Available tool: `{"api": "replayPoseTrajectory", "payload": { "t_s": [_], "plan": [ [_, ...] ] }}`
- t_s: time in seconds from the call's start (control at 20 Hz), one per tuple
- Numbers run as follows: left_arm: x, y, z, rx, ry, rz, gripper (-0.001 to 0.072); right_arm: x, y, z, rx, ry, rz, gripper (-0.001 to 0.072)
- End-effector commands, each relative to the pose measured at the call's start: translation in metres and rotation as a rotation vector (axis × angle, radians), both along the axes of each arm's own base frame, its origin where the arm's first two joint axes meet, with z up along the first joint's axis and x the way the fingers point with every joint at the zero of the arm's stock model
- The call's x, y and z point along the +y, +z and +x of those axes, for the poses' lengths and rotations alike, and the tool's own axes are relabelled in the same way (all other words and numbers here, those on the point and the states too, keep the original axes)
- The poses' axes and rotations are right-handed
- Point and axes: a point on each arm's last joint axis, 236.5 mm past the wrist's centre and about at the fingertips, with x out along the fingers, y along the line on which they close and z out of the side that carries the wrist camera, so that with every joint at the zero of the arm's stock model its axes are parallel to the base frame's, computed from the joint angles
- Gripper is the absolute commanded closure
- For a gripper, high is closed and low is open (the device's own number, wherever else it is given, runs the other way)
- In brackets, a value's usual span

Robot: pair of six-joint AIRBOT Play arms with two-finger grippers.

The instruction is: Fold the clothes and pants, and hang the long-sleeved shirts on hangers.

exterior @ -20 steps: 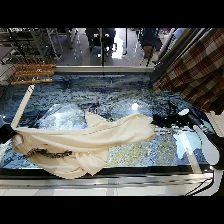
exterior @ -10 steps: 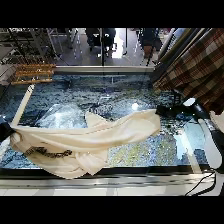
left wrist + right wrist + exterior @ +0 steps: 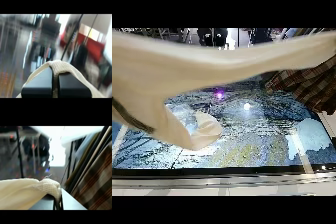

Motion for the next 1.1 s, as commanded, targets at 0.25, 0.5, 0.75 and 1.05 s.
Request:
{"api": "replayPoseTrajectory", "payload": {
  "t_s": [0.25, 0.5, 0.75, 1.05],
  "plan": [
    [-0.090, 0.165, -0.246, -0.748, 0.385, 0.264, 0.0683, 0.005, 0.149, -0.207, -0.444, -0.363, -0.276, 0.0684],
    [-0.038, 0.079, -0.097, -0.259, 0.267, 0.273, 0.0684, -0.018, 0.132, -0.199, -0.346, -0.443, -0.321, 0.0684],
    [0.006, -0.098, 0.038, 0.334, -0.007, 0.170, 0.0683, -0.040, 0.027, -0.153, 0.083, -0.384, -0.251, 0.0684],
    [0.040, -0.269, 0.065, 0.919, -0.149, 0.169, 0.0684, -0.046, -0.163, -0.129, 0.692, -0.233, -0.016, 0.0685]
  ]
}}
